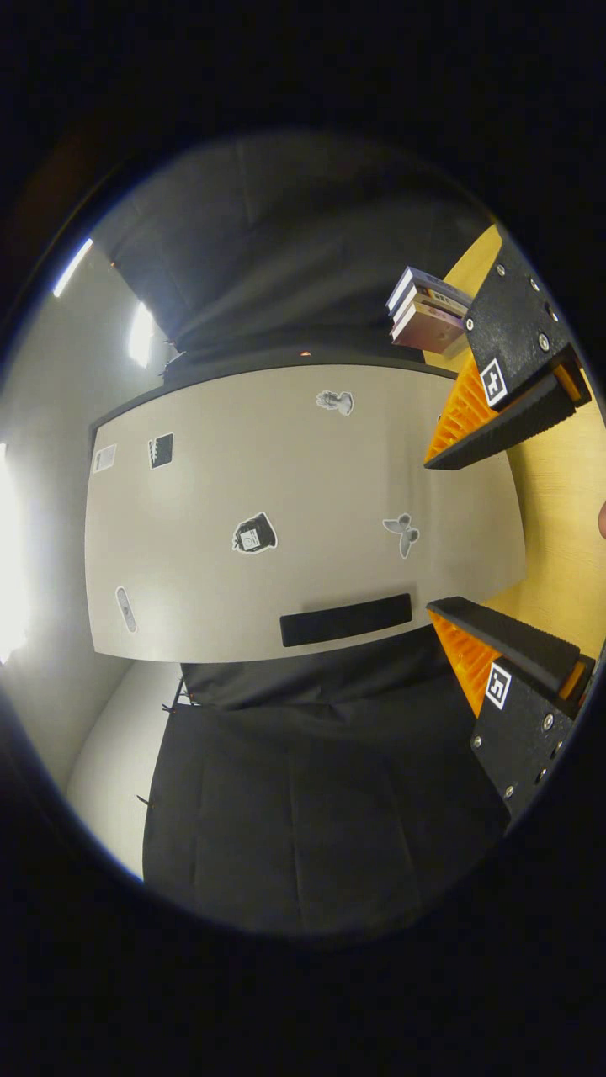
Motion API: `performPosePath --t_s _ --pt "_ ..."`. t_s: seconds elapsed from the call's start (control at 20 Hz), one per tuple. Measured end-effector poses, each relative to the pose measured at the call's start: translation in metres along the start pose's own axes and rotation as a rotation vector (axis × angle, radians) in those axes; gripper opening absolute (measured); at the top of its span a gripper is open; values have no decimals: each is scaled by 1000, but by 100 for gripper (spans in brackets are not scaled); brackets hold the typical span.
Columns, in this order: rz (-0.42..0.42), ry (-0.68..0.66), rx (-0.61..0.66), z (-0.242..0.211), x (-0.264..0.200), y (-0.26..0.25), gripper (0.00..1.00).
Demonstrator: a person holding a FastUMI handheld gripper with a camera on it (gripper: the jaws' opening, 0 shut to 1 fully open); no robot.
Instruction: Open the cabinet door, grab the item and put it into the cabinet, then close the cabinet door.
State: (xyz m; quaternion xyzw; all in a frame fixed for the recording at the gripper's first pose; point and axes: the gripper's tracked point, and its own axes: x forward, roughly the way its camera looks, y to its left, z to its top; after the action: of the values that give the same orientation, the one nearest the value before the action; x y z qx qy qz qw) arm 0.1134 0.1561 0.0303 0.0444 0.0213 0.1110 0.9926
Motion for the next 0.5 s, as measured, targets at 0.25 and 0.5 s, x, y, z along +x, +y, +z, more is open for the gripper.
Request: performPosePath --t_s 0.25,0.5 --pt "10 -1 -5 1 2 8 94" --pt "6 4 0 -1 3 9 94"
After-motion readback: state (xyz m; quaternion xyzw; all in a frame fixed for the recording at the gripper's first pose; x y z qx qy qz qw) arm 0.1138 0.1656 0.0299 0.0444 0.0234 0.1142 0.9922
